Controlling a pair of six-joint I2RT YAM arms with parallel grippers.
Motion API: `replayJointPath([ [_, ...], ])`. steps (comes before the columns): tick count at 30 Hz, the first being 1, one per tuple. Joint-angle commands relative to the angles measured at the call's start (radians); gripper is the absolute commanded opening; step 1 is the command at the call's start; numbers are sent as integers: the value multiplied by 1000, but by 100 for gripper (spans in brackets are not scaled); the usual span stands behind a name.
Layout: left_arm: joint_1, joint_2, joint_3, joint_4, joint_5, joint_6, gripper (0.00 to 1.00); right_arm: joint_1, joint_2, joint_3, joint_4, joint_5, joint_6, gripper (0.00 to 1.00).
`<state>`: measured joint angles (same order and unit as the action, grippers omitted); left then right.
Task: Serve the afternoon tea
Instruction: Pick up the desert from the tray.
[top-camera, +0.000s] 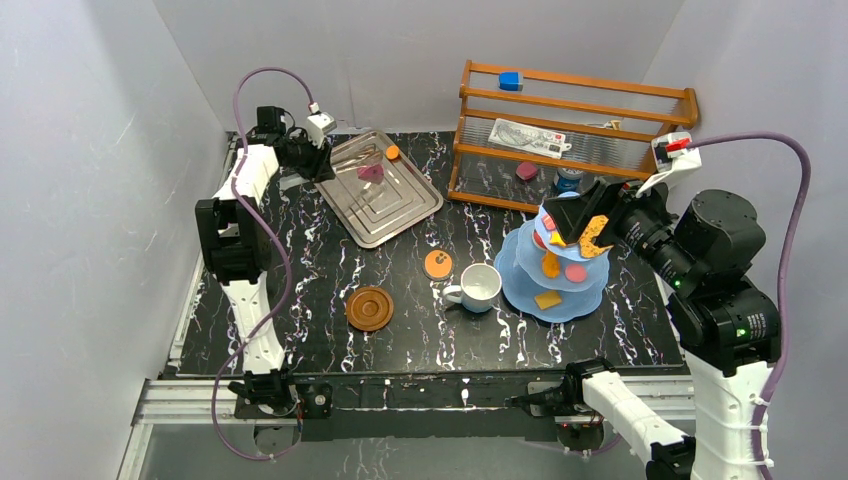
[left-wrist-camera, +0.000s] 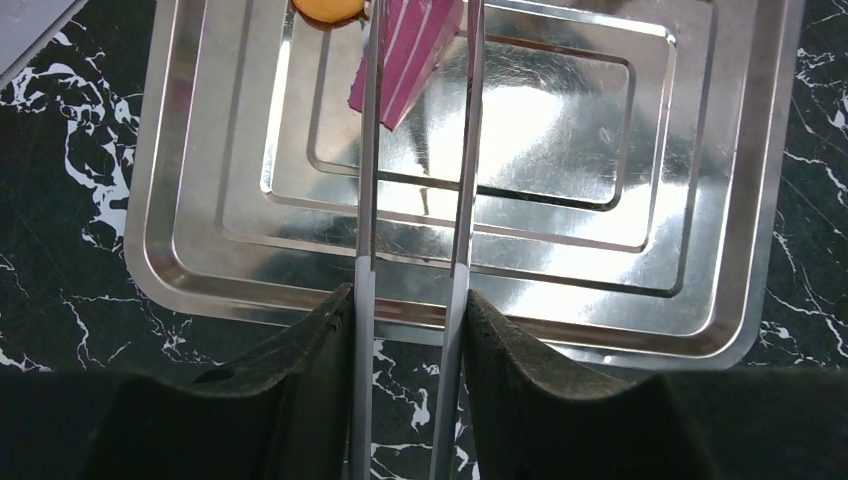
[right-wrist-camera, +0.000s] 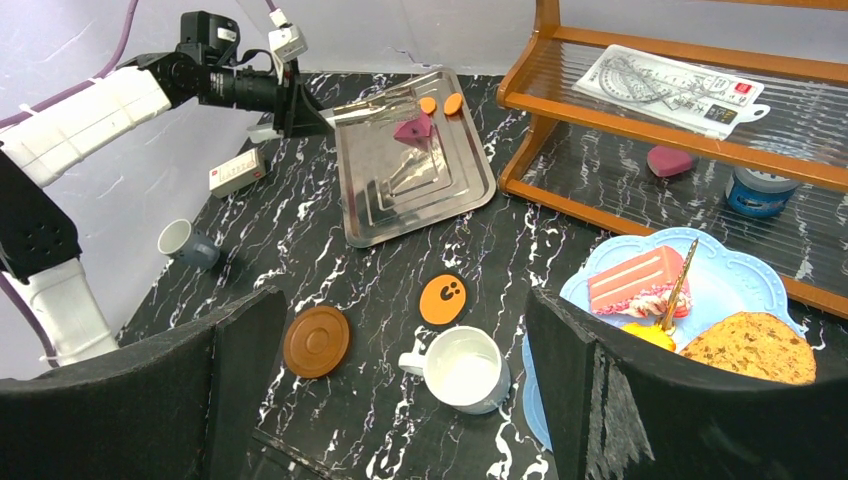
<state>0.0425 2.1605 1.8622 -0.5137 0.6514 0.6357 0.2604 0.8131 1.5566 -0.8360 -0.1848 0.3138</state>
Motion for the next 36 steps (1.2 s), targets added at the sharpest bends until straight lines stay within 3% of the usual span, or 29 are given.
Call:
replayJointPath([
  [1,5,10,63,15,54,12,37,-1,4,44,48,8,-9,99],
  [30,4,41,54,84,34,19,40,0,11,47,64,16,-19,99],
  [36,5,-15,30,134,57,-18,38,-1,14,40,69,12,-17,99],
])
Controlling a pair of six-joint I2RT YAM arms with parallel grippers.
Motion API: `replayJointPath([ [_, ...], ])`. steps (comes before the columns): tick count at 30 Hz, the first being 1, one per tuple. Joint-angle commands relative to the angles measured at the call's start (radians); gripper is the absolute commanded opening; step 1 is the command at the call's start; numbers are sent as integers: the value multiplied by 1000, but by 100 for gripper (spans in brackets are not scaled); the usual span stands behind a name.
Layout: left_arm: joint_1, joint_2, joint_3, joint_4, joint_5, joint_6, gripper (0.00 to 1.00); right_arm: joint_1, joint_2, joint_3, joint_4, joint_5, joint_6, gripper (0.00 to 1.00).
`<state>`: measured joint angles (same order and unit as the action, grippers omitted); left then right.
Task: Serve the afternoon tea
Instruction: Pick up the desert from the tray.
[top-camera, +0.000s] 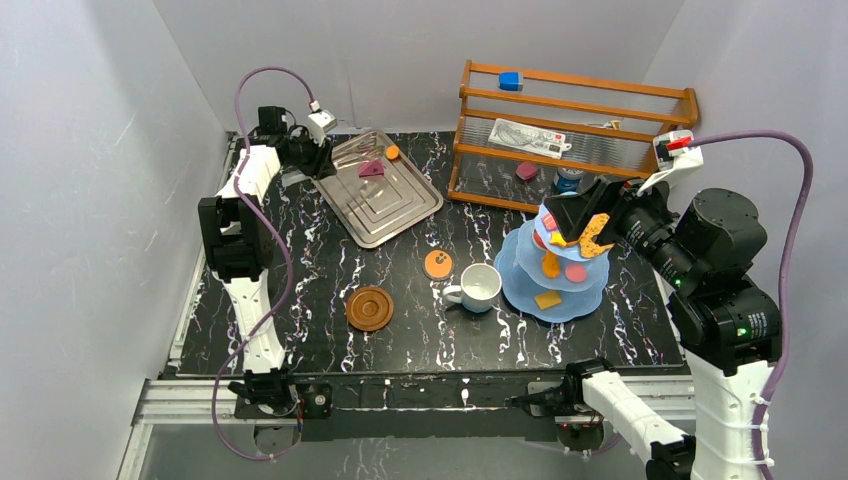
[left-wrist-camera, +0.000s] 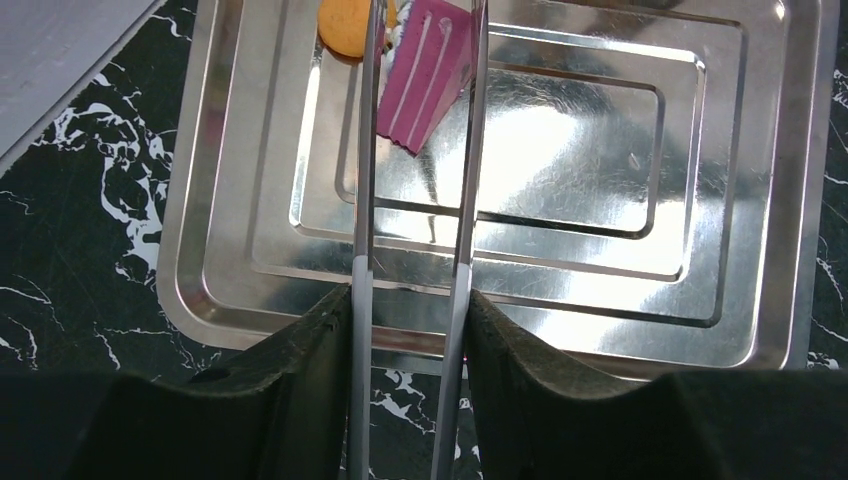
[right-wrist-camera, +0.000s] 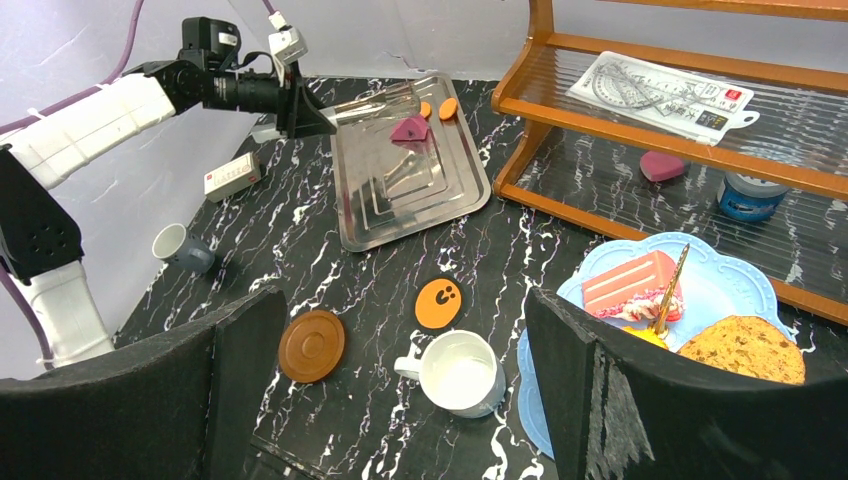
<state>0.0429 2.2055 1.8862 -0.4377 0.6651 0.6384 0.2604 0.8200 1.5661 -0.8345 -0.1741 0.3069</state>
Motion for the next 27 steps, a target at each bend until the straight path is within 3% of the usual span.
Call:
replayJointPath([
  [1,4,-70,-2,65,47,-22,39,0,6,29,69,1,-9,99],
  [13,4,-65,-39,33,61,31,44,-1,1,41,60,6,-14,99],
  [27,5,-60,-30,32,51,29,40,-1,8,30,78,-2,-11,99],
])
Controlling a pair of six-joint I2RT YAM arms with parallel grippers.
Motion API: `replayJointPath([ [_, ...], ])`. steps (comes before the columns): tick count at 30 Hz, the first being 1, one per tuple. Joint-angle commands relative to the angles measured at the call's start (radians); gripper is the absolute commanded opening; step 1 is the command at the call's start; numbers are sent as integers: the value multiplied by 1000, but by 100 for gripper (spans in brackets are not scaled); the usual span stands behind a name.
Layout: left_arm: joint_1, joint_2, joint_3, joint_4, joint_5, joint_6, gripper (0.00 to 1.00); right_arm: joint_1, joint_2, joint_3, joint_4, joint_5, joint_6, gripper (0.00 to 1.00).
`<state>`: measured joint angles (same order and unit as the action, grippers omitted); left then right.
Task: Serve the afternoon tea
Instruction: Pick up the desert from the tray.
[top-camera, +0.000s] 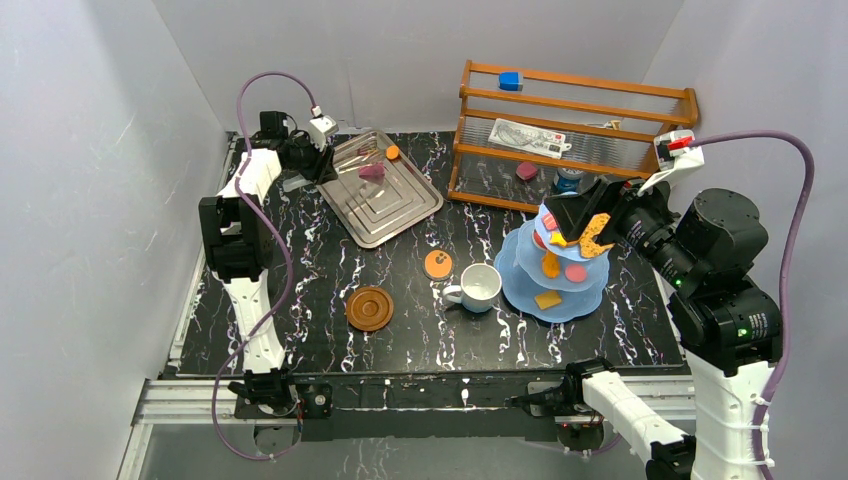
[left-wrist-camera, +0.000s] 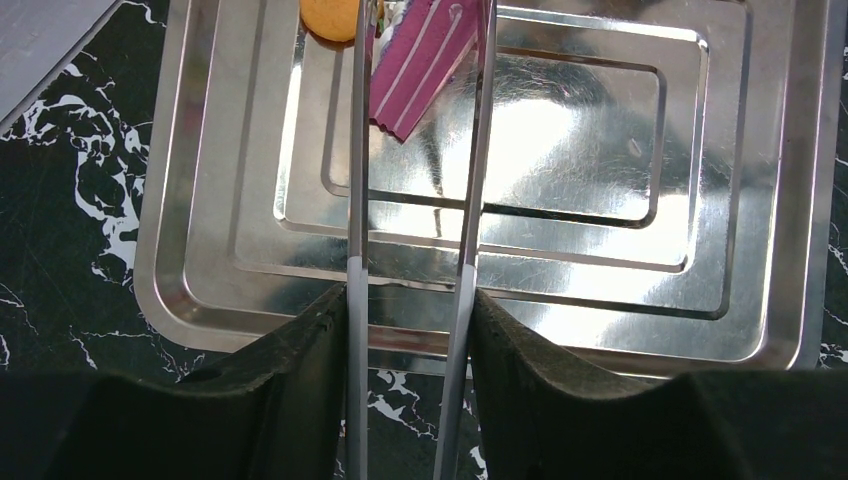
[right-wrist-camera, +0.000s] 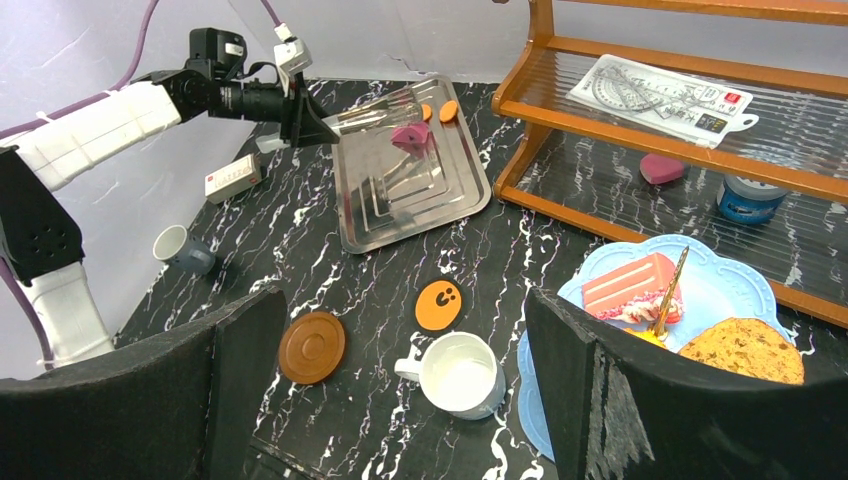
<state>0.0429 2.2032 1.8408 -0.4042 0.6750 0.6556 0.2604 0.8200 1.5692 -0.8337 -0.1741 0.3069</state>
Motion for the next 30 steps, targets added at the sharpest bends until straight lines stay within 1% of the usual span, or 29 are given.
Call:
replayJointPath([
  [1,5,-63,14,-2,43,8,40,0,9,26,77,-2,-12,99],
  [9,4,-117,-51,-12,80,-26,40,-1,-3,24,76,1,-12,99],
  [17,1,-219,-165,-16,64,-40,39,0,-22,26,70,5,-17,99],
  [23,0,-290,-211,-9,46,-62,39,-1,-40,23,65,1,-20,99],
  [27,1,-325,-258,71,6,-124,37,0,-41,39,50,1,-29,99],
  [30,2,-335,-281,105,-7,-125,37,0,-39,46,45,-1,-29,99],
])
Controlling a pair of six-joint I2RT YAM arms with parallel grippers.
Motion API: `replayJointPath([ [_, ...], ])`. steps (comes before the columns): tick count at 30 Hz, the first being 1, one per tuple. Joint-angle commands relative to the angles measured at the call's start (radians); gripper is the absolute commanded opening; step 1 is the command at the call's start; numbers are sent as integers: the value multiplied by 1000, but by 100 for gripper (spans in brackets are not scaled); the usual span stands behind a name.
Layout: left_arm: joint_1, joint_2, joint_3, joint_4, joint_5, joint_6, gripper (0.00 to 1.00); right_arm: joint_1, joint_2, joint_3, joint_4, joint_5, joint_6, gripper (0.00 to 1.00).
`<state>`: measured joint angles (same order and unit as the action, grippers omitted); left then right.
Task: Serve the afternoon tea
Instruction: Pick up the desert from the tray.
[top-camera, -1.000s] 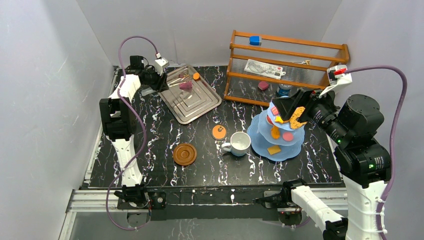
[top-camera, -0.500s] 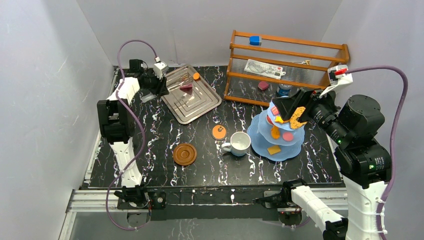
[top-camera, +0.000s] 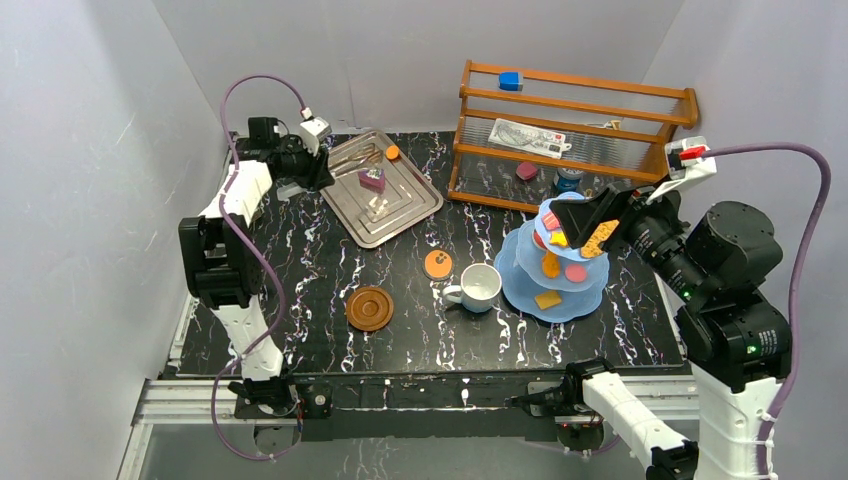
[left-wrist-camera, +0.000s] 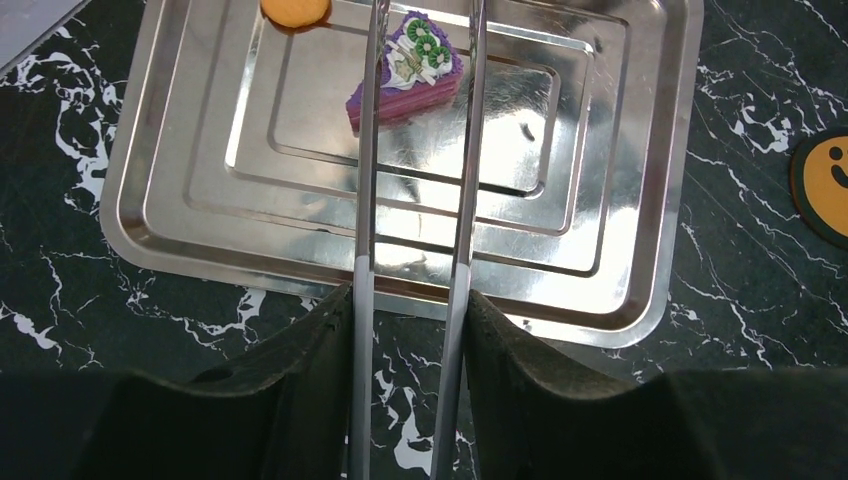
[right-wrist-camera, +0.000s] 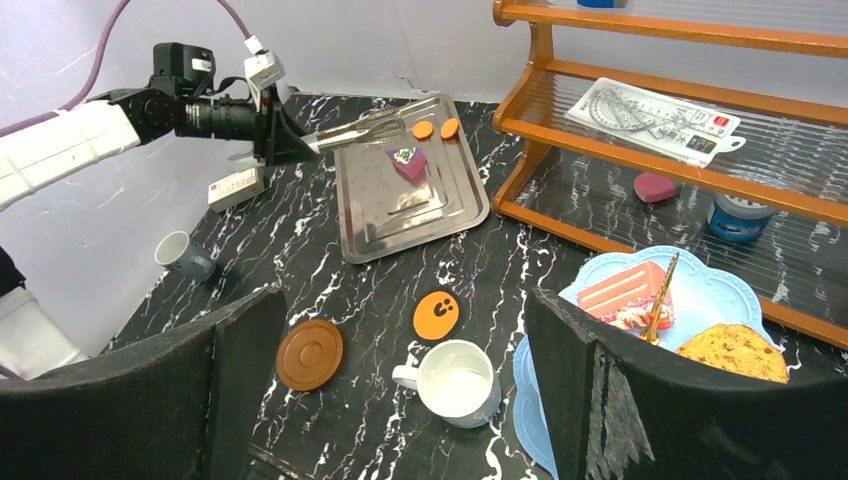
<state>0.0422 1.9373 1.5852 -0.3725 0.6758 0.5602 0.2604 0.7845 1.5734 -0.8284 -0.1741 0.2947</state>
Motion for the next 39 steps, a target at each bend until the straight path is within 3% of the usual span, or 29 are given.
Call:
replayJointPath([
  [1,5,-64,-25,72,-11,-27,37,0,-3,44,39,-4,-17,99],
  [19,97,94,136,-214,131,324,47,10,89,73,13,-34,-6,99],
  [26,99,178,216,-275,168,422,46,10,104,67,28,-29,18,99],
  [39,95,234,243,-238,183,450,43,9,109,81,21,-14,31,99],
])
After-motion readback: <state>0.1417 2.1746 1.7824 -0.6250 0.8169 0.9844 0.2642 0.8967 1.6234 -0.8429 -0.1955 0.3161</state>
